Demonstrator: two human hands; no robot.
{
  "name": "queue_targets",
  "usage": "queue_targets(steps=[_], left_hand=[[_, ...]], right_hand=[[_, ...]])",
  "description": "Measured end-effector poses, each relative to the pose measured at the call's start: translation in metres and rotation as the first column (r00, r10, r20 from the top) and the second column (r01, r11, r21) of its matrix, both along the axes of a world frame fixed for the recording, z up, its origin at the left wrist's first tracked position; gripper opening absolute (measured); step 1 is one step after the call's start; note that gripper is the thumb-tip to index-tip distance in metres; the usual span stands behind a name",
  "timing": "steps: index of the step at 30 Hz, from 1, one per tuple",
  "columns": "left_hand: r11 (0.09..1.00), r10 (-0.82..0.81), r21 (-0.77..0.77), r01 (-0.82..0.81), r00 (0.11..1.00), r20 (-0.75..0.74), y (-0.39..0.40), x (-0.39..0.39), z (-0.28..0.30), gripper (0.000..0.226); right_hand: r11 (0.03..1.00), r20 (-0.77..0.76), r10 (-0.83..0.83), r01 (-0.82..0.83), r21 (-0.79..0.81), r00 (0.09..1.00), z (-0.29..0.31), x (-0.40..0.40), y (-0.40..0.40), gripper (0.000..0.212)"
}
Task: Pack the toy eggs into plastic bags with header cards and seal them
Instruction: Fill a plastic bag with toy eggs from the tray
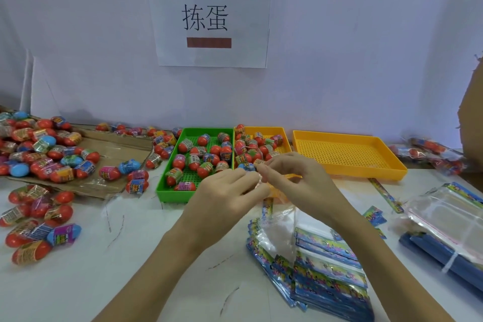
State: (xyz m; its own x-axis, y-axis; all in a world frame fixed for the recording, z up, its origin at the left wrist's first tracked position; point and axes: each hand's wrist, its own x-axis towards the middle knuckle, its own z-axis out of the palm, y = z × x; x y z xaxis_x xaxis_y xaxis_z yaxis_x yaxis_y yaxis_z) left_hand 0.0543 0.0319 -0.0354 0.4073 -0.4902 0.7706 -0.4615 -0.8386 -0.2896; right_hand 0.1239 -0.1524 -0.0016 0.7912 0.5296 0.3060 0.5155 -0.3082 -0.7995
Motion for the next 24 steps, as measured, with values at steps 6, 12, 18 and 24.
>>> queue_targets(steps=[6, 12, 18, 24], left_hand=[[0.985, -0.008, -0.173, -0.011, 0.994, -0.112, -0.003, 0.003, 0.001, 0.022], [0.477, -0.416, -0.846, -0.238, 0.787, -0.456, -0.009, 0.000, 0.008, 0.053], [0.280, -0.702, -0.910, -0.306, 0.581, -0.412, 0.002, 0.000, 0.012, 0.022], [0.285, -0.566, -0.920, -0.269, 0.727, -0.388, 0.002, 0.001, 0.010, 0.020]], right_hand=[[0.970, -0.010, 0.071, -0.066, 0.232, 0.997, 0.003, 0.003, -0.004, 0.030], [0.953, 0.041, 0.119, -0.125, 0.277, 0.992, 0.005, 0.007, -0.009, 0.046], [0.931, 0.012, 0.153, -0.149, 0.332, 0.988, 0.006, 0.007, -0.009, 0.048], [0.979, 0.307, -0.181, 0.141, 0.147, 0.934, -0.001, 0.009, -0.007, 0.035]])
